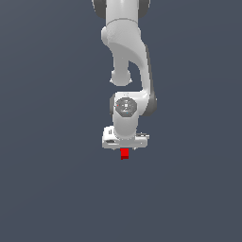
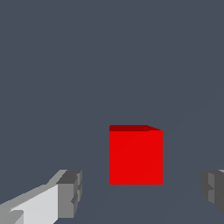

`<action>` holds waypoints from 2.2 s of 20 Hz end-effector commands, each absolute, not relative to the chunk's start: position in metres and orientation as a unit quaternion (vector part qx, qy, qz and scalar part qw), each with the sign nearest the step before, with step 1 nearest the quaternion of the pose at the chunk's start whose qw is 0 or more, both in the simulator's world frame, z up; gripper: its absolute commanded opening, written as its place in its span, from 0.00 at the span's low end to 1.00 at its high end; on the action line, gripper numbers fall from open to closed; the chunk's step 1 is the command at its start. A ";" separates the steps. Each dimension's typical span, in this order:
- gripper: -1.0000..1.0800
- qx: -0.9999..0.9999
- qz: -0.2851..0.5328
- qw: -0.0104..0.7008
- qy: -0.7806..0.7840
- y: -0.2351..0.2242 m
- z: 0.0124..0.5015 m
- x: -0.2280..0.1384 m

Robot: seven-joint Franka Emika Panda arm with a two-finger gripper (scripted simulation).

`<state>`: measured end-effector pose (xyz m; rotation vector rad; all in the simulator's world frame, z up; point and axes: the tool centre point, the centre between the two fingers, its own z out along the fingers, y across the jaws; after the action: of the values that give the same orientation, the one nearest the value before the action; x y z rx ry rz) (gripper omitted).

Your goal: Pick up the red cube and move it to a goal position.

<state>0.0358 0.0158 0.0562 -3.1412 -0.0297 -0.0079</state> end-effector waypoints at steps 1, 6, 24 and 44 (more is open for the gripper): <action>0.96 -1.000 -0.002 0.000 -0.011 0.017 0.042 0.040; 0.96 -1.000 0.000 0.000 -0.013 0.018 0.024 0.046; 0.00 -1.000 0.000 0.000 -0.014 0.018 0.020 0.048; 0.00 -1.000 0.000 0.000 -0.014 0.025 0.103 0.020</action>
<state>0.0241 0.0242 0.0899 -3.1413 -0.0437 0.0025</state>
